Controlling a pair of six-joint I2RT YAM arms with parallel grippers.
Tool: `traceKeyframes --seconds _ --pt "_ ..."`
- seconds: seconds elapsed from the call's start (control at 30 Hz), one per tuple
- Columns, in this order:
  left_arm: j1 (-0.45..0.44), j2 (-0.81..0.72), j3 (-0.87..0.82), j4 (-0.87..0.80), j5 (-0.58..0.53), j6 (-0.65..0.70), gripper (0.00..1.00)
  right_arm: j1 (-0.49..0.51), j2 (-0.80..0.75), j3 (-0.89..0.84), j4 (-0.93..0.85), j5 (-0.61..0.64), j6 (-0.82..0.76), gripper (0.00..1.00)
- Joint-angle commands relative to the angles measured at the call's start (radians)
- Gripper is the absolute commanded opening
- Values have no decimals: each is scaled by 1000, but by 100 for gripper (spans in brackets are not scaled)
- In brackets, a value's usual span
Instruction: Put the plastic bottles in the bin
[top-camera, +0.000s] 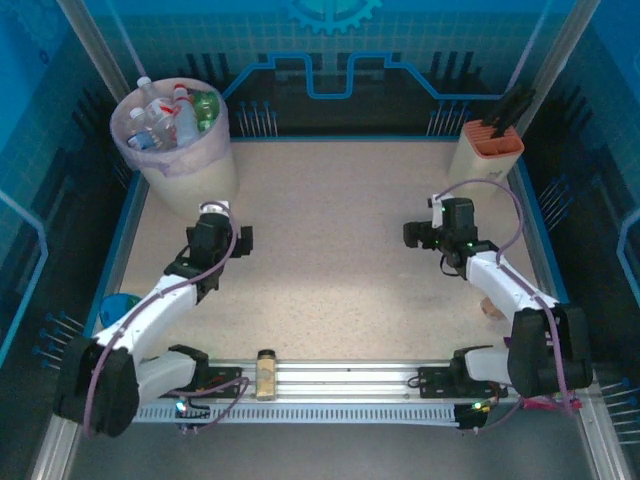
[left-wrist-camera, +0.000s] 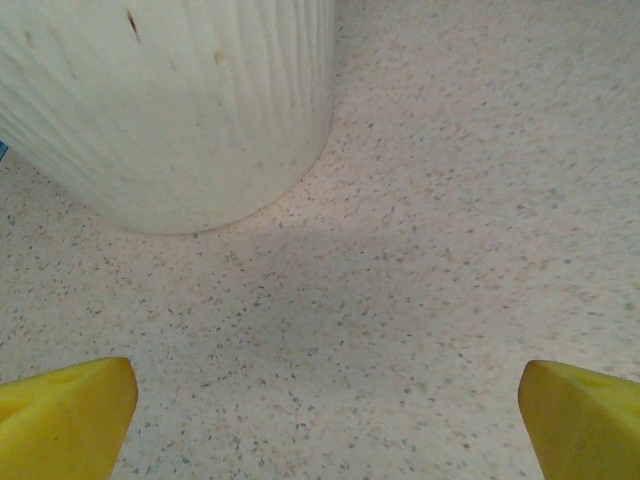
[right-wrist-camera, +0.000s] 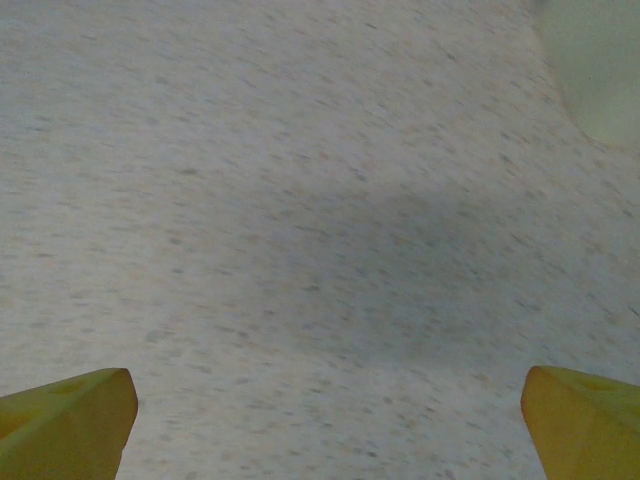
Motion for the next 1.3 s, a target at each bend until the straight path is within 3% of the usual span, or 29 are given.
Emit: traceKeyframes --seconds 0.0,0.27,0.3,0.5,0.6,0.7,0.77,0.8,0.87,1.27 --pt "13 88 -42 269 -45 43 99 -31 35 -33 168 53 -3 100" --pt "113 312 -82 577 26 35 99 -35 151 -119 471 64 -70 100" --pt "126 320 -61 536 29 28 99 -35 155 -131 515 64 -76 100" --pt "216 388 -84 687 157 21 99 -37 221 -178 734 53 -105 100" --pt "218 377 -110 710 177 21 99 -33 206 -224 794 37 -108 100" --pt "218 376 -151 788 201 28 99 -32 264 -322 1043 21 -124 100" --pt "218 406 -200 891 202 27 99 -29 239 -322 990 33 -113 100" --pt "215 447 -233 1025 185 46 99 -28 252 -319 1014 38 -118 100" --pt "215 408 -211 905 179 21 99 -28 247 -311 983 40 -114 100" --pt "213 422 -221 953 181 32 99 -29 248 -308 986 43 -116 100"
